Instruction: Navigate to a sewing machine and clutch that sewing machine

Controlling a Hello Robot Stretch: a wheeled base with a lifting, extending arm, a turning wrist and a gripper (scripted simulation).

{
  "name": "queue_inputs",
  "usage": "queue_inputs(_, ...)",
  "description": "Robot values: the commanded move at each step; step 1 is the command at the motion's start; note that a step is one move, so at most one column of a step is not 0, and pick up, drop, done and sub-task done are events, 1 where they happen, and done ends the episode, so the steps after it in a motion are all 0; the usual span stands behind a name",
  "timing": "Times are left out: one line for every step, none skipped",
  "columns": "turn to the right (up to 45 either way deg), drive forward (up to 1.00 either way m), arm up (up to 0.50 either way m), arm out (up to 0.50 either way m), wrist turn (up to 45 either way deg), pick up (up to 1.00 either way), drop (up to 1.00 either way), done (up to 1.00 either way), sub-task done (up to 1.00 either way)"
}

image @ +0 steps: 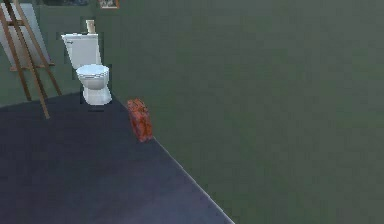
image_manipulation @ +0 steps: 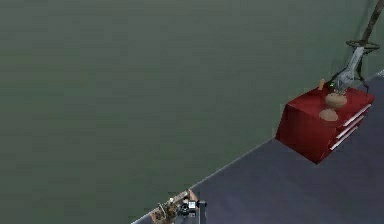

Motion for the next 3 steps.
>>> queue_inputs(0.0,0.00,0.00,0.00,45.0,0.00,0.00,0.00,0.00)
queue_inputs(0.0,0.00,0.00,0.00,30.0,0.00,0.00,0.00,0.00)
queue_inputs(0.0,0.00,-0.30,0.00,0.0,0.00,0.00,0.00,0.00)
